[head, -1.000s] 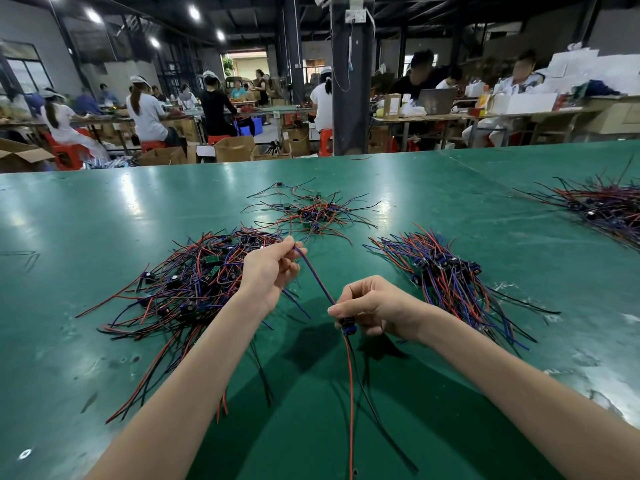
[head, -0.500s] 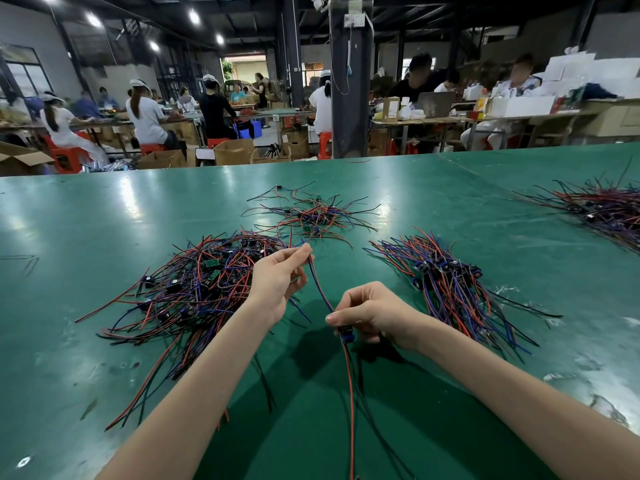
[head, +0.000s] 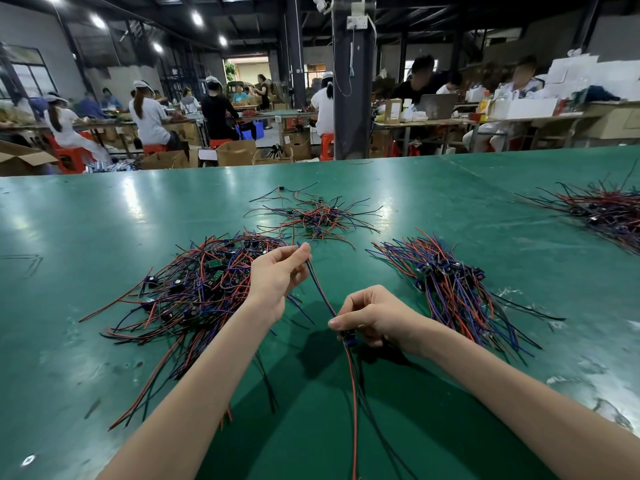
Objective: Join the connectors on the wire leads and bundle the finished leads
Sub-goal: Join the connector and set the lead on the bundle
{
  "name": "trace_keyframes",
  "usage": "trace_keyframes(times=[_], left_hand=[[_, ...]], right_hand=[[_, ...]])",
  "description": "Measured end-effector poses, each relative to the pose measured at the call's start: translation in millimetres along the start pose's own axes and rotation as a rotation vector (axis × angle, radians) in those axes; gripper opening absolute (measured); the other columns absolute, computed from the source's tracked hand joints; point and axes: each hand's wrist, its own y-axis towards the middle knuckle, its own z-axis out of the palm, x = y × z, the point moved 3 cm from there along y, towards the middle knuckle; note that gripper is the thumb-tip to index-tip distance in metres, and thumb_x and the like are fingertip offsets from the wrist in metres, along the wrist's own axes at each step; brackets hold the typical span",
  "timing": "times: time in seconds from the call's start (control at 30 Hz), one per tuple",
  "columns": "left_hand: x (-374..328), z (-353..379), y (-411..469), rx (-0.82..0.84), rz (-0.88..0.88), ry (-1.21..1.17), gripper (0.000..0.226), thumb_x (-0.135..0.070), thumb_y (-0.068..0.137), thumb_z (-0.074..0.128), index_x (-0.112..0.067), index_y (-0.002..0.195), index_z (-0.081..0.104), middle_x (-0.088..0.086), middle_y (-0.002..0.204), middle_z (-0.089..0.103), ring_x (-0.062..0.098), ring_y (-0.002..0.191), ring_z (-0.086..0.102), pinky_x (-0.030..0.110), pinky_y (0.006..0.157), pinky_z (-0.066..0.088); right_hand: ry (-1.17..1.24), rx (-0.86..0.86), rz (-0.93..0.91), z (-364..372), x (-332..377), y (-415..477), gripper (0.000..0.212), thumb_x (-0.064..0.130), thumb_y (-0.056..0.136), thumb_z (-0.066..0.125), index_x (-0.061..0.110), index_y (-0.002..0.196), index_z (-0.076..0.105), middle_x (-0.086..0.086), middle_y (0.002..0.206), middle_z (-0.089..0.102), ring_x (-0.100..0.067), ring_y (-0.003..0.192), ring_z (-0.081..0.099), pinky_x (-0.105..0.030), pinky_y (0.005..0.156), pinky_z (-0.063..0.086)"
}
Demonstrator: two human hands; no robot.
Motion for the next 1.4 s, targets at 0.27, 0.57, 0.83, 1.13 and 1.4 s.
trace_keyframes(times=[0.27, 0.57, 0.83, 1.13, 1.4], left_hand=[[-6.7, -0.9, -0.6, -0.019, 0.049, 0.001, 0.008, -0.003, 0.085, 0.066, 0.001, 0.078, 0.066, 0.01, 0.072, 0.064, 0.011, 0.057, 0.05, 0.014, 0.049, 0.049], [-7.1, 1.3, -3.9, 0.009, 0.071, 0.014, 0.011, 0.0, 0.09, 0.058, 0.002, 0.084, 0.067, 0.004, 0.066, 0.068, 0.013, 0.064, 0.053, 0.014, 0.052, 0.051], [-4.0, 0.4, -3.0, 0.019, 0.027, 0.022, 0.01, 0.0, 0.089, 0.06, 0.0, 0.085, 0.069, 0.003, 0.066, 0.069, 0.007, 0.056, 0.054, 0.014, 0.051, 0.051], [-1.0, -1.7, 1.5, 0.01, -0.086, -0.079, 0.006, -0.006, 0.085, 0.067, -0.001, 0.081, 0.068, 0.004, 0.065, 0.067, 0.003, 0.045, 0.051, 0.013, 0.042, 0.045], [-1.5, -2.5, -0.3, -0.012, -0.08, -0.035, 0.007, -0.008, 0.083, 0.069, -0.004, 0.078, 0.068, 0.003, 0.063, 0.066, 0.003, 0.044, 0.05, 0.013, 0.042, 0.045]], right_hand=[[0.052, -0.011, 0.01, -3.9, 2.3, 1.7, 0.026, 0.005, 0.077, 0.073, 0.013, 0.056, 0.06, -0.011, 0.06, 0.066, -0.015, 0.045, 0.038, -0.014, 0.035, 0.023], [0.078, 0.024, -0.004, -3.9, 2.0, 1.1, 0.024, 0.002, 0.078, 0.071, 0.007, 0.061, 0.055, -0.011, 0.058, 0.065, -0.009, 0.036, 0.046, -0.014, 0.034, 0.024], [0.063, 0.044, 0.006, -2.7, -0.7, 1.7, 0.025, 0.002, 0.078, 0.072, 0.009, 0.059, 0.057, -0.011, 0.059, 0.063, -0.007, 0.032, 0.031, -0.013, 0.035, 0.023], [0.068, 0.093, 0.005, -3.8, -2.0, 2.7, 0.024, 0.005, 0.078, 0.072, 0.012, 0.059, 0.06, -0.012, 0.061, 0.066, -0.006, 0.033, 0.04, -0.013, 0.034, 0.025], [0.047, 0.087, -0.027, -2.8, -2.3, 3.4, 0.025, 0.005, 0.078, 0.073, 0.014, 0.058, 0.061, -0.011, 0.06, 0.065, -0.007, 0.031, 0.031, -0.013, 0.034, 0.024]])
